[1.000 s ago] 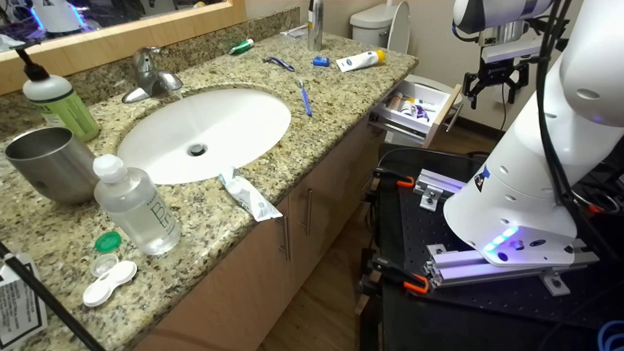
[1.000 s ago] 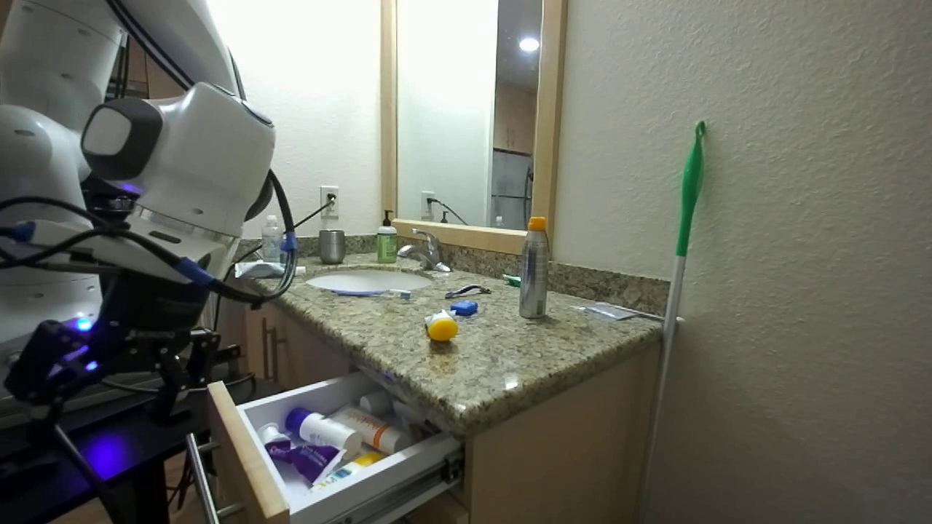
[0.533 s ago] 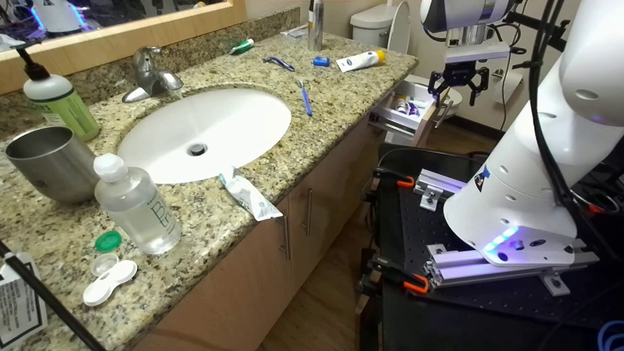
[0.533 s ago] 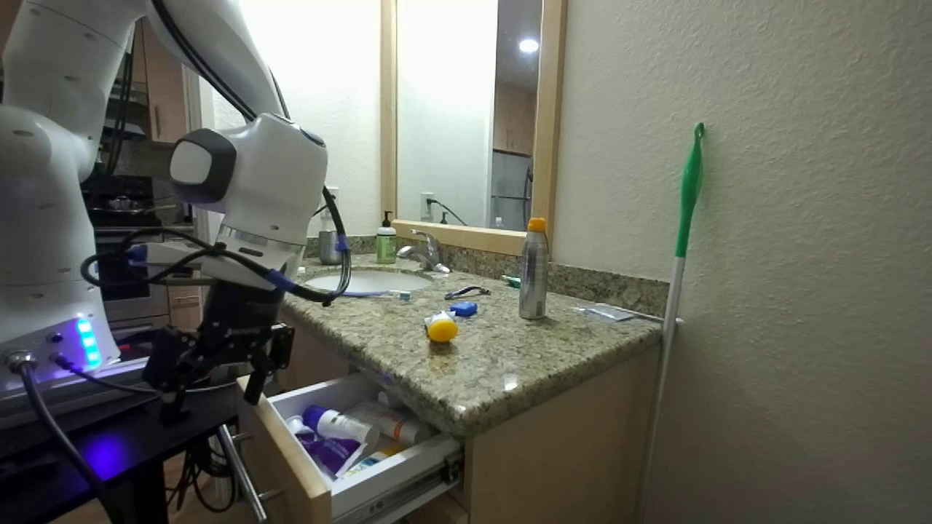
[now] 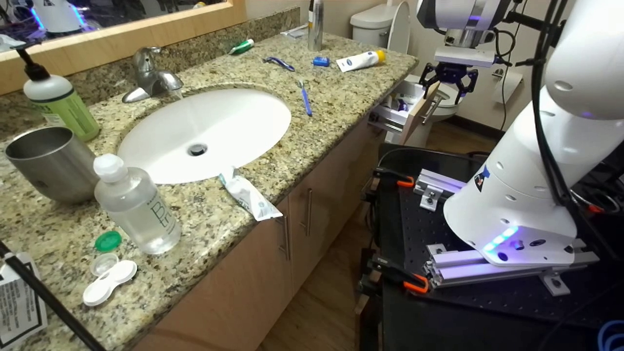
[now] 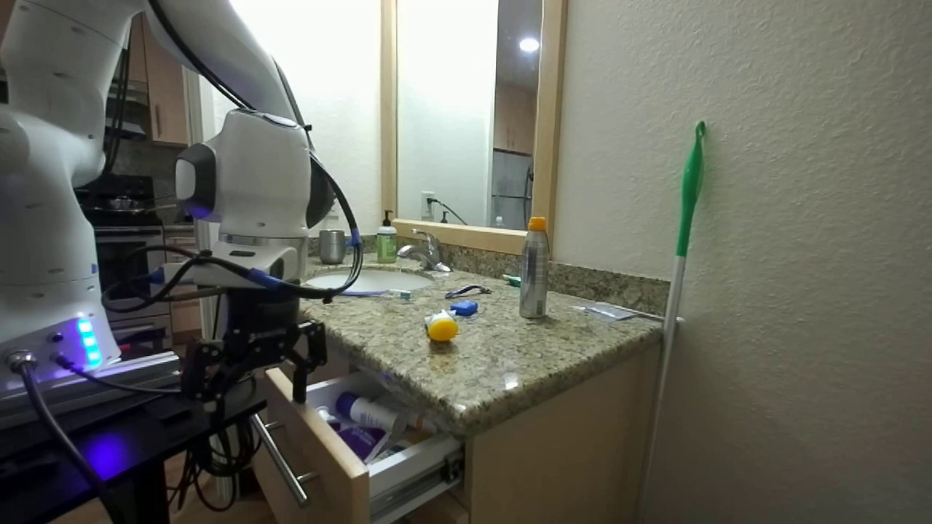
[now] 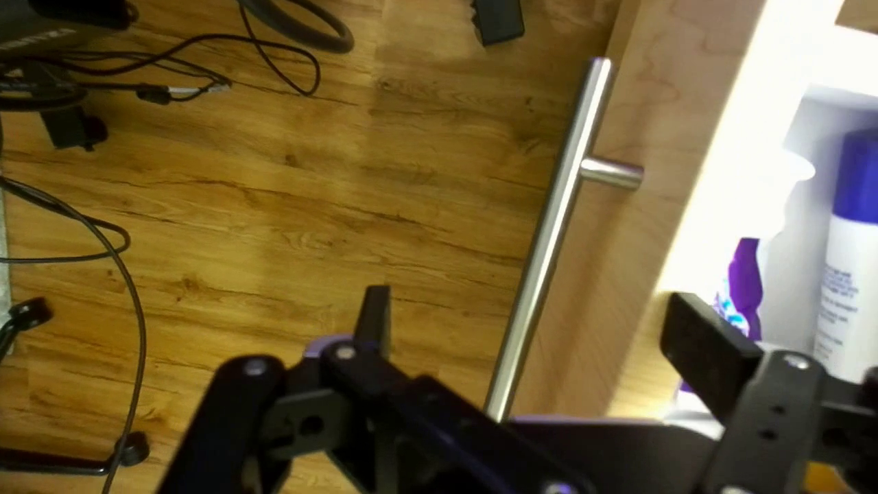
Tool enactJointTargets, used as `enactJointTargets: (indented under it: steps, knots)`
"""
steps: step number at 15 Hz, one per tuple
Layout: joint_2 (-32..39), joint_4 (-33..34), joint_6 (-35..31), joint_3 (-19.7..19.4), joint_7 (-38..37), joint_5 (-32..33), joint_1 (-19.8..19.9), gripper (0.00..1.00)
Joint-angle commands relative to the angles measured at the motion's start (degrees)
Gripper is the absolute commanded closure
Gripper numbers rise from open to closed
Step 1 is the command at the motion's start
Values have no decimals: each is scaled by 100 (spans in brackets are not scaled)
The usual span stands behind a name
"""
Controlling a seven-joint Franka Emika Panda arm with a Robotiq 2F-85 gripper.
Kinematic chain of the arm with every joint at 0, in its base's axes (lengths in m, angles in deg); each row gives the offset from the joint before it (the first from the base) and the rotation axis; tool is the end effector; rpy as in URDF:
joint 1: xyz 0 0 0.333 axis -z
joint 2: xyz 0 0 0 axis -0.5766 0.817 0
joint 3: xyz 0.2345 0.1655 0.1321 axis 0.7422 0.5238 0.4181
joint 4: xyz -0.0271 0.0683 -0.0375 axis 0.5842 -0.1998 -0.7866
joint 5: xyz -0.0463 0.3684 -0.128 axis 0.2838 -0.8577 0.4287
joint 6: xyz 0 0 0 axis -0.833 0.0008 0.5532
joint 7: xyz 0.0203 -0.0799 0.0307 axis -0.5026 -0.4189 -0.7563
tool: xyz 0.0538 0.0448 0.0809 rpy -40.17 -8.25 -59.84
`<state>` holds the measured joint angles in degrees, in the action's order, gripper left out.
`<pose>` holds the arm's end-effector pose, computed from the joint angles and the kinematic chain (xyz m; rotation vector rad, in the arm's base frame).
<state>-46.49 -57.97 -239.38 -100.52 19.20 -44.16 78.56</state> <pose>0.0150 -0.4542 0.1822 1.9403 -2.4268 -0.0938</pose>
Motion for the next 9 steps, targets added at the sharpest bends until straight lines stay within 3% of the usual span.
enactJointTargets:
  steps: [1, 4, 6, 9]
  knots:
    - [282, 171, -574, 756, 244, -576, 774, 0]
    - [275, 203, -760, 1223, 428, -686, 1293, 0]
    - [138, 189, -215, 1281, 1003, -109, 1604, 0]
    - [56, 256, 80, 1175, 1670, 599, 1989, 0]
